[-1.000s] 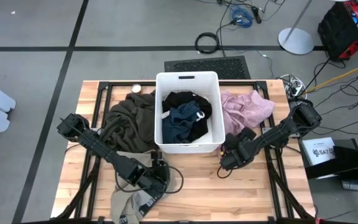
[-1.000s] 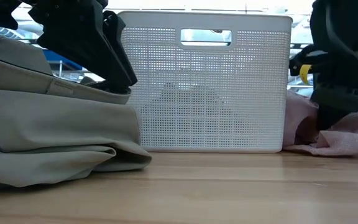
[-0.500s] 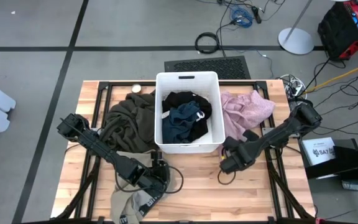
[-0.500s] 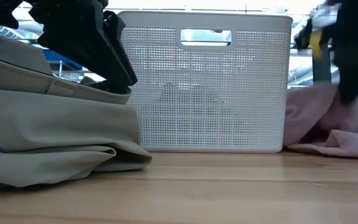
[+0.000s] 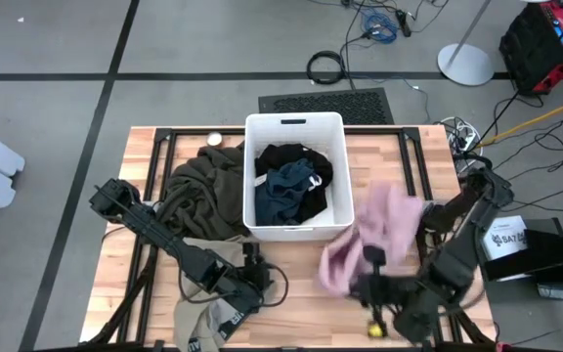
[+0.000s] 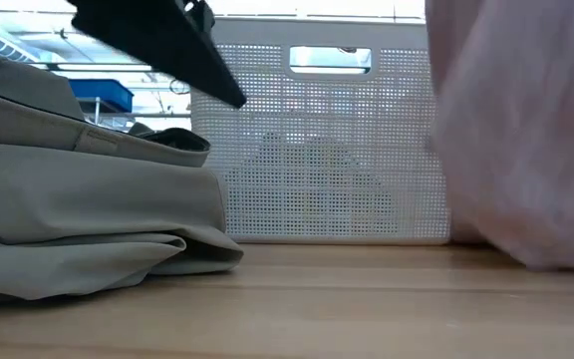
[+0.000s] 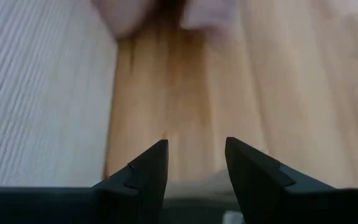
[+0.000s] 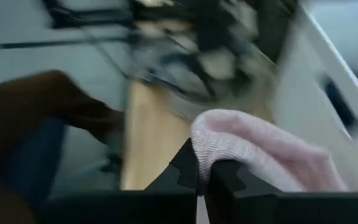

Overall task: Sort clothes
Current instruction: Put the pink polo into the laundry bin

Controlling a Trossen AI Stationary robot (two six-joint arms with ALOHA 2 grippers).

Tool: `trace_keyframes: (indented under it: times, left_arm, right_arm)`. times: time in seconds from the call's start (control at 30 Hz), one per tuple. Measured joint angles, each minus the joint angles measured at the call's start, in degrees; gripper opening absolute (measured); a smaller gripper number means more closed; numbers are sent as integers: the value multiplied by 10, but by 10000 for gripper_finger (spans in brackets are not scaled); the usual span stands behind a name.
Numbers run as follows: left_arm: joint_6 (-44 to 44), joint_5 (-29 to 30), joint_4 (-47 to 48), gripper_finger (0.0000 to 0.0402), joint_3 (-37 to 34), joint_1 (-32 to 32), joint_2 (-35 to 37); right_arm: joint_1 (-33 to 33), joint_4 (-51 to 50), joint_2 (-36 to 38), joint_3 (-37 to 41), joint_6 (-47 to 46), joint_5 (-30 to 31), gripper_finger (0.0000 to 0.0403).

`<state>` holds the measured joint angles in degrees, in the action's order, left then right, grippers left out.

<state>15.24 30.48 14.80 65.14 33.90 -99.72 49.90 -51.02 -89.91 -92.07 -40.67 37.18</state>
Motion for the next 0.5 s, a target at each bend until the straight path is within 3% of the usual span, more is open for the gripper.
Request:
trace_keyframes:
  times: [0.1,0.3,0.4,0.5]
  left_arm:
    - [-23,-19,-49,170,0,0,0]
    - [-41,-47,-176,170,0,0,0]
    - [-41,-51,-187,170,0,-1,1]
    - [-40,-48,-162,170,0,-1,2]
  right_arm:
    - [8,53,-4,0,58,2,0]
    - [-26,48,-22,0,71,6,0]
    - [-61,41,-33,0,70,-4,0]
    - [-92,41,-49,0,78,-56,0]
